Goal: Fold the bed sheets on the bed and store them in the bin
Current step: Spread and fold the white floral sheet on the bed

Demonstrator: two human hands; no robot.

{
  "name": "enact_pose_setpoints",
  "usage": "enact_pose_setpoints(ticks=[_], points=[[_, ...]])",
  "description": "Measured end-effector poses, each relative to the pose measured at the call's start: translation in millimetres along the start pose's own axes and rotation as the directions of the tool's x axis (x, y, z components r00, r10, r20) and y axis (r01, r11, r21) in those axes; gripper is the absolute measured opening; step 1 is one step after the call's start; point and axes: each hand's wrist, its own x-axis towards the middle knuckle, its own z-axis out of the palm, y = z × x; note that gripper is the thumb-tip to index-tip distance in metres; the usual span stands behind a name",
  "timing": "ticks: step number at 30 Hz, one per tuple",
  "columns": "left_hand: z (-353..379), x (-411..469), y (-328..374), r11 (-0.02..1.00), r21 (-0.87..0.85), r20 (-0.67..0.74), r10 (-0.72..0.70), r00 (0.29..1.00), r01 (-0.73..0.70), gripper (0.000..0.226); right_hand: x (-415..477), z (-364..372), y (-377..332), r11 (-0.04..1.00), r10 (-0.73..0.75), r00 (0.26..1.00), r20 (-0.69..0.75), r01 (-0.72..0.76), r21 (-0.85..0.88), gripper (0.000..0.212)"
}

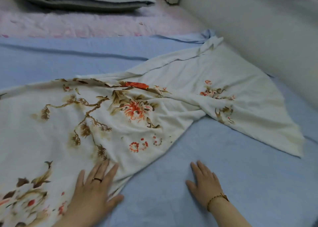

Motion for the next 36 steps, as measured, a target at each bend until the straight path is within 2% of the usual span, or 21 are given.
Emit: enact_pose_setpoints(ticks=[3, 4, 7, 8, 13, 17, 18, 19, 21, 23, 24, 26, 28, 29, 30, 31, 32, 33, 34, 35, 36], points=[[6.5, 22.2, 29.6, 0.997, 0.070, -0.038, 0.020, 0.999, -0.017, 0.081, 10.7, -3.2, 40.0, 1.000, 0.001, 1.000, 0.003, -0.001, -0.006, 0.070], [5.9, 30.9, 39.2, 0.997, 0.076, -0.064, 0.019, 0.998, -0.014, 0.081, 16.9, -5.9, 49.7, 1.000, -0.015, 1.000, 0.002, 0.015, -0.012, 0.079], [7.4, 71.9, 85.2, 0.998, 0.058, -0.115, -0.013, 0.993, 0.020, 0.077, 52.3, -22.1, 89.7, 0.998, -0.067, 0.997, -0.040, 0.066, -0.021, 0.139], [8.6, 85.1, 101.0, 0.999, 0.048, -0.132, -0.013, 0.991, 0.020, 0.075, 65.2, -26.9, 102.1, 0.997, -0.071, 0.996, -0.058, 0.070, -0.027, 0.145], [31.4, 168.1, 209.6, 0.998, 0.045, -0.162, 0.052, 0.985, -0.045, 0.091, 122.1, -64.1, 177.0, 0.996, -0.075, 0.996, -0.038, 0.074, -0.043, 0.150], [45.8, 222.8, 259.8, 0.998, 0.010, -0.093, 0.066, 0.994, -0.065, 0.078, 164.3, -103.5, 231.2, 0.996, -0.031, 1.000, 0.000, 0.030, -0.080, 0.156], [48.2, 228.3, 260.1, 0.999, 0.008, -0.084, 0.054, 0.995, -0.054, 0.076, 173.0, -108.7, 234.9, 0.999, -0.013, 0.999, 0.034, 0.014, -0.037, 0.152], [54.0, 233.6, 260.4, 0.998, 0.020, -0.084, 0.053, 0.995, -0.052, 0.076, 183.8, -112.9, 236.5, 1.000, -0.003, 0.998, 0.070, 0.002, 0.021, 0.139], [58.7, 236.1, 259.3, 0.999, 0.031, -0.056, 0.041, 0.998, -0.039, 0.076, 197.8, -116.5, 232.1, 0.996, 0.007, 0.997, 0.074, -0.013, 0.086, 0.099], [59.7, 236.9, 259.1, 1.000, 0.006, -0.054, 0.023, 0.998, -0.023, 0.074, 203.2, -114.8, 232.6, 0.990, 0.001, 0.996, 0.092, -0.014, 0.140, 0.087], [60.1, 236.5, 260.0, 1.000, -0.012, -0.061, 0.013, 0.998, -0.013, 0.074, 204.5, -113.9, 236.2, 0.986, -0.006, 0.996, 0.093, -0.010, 0.168, 0.091], [59.2, 236.1, 260.1, 1.000, -0.022, -0.067, 0.010, 0.998, -0.012, 0.073, 204.3, -112.4, 244.2, 0.974, -0.006, 0.995, 0.102, -0.017, 0.225, 0.111], [60.3, 237.5, 259.4, 0.999, -0.032, -0.057, 0.006, 0.998, -0.008, 0.073, 196.8, -111.3, 248.3, 0.946, 0.003, 0.999, 0.045, -0.017, 0.322, 0.127], [59.7, 238.0, 259.8, 1.000, -0.016, -0.041, 0.004, 0.999, -0.004, 0.073, 190.9, -111.7, 248.6, 0.918, 0.008, 0.999, -0.039, 0.008, 0.398, 0.120], [59.2, 239.8, 260.0, 1.000, 0.009, -0.037, -0.002, 0.999, 0.002, 0.073, 186.9, -112.3, 250.0, 0.846, 0.061, 0.984, -0.169, 0.039, 0.532, 0.098], [56.1, 243.5, 259.7, 0.999, 0.037, -0.014, 0.001, 1.000, 0.000, 0.074, 183.2, -116.9, 252.8, 0.713, 0.154, 0.953, -0.259, 0.074, 0.697, 0.075], [52.7, 244.8, 259.8, 0.998, 0.062, 0.026, 0.019, 0.999, -0.021, 0.074, 180.0, -117.8, 259.5, 0.525, 0.261, 0.927, -0.271, 0.099, 0.845, 0.065], [49.6, 242.6, 260.4, 0.995, 0.090, 0.054, 0.042, 0.998, -0.046, 0.074, 175.5, -122.1, 265.9, 0.265, 0.356, 0.905, -0.234, 0.143, 0.954, 0.071], [47.8, 240.5, 260.7, 0.993, 0.094, 0.093, 0.057, 0.994, -0.066, 0.074, 174.2, -127.3, 276.1, 0.000, 0.454, 0.875, -0.168, 0.189, 0.982, 0.079], [43.0, 238.5, 261.8, 0.993, 0.091, 0.111, 0.064, 0.992, -0.074, 0.074, 173.4, -137.7, 285.6, -0.240, 0.518, 0.852, -0.074, 0.228, 0.944, 0.072], [39.8, 236.1, 264.0, 0.994, 0.075, 0.113, 0.075, 0.991, -0.084, 0.073, 175.9, -148.2, 296.0, -0.383, 0.566, 0.825, 0.007, 0.255, 0.888, 0.052]])
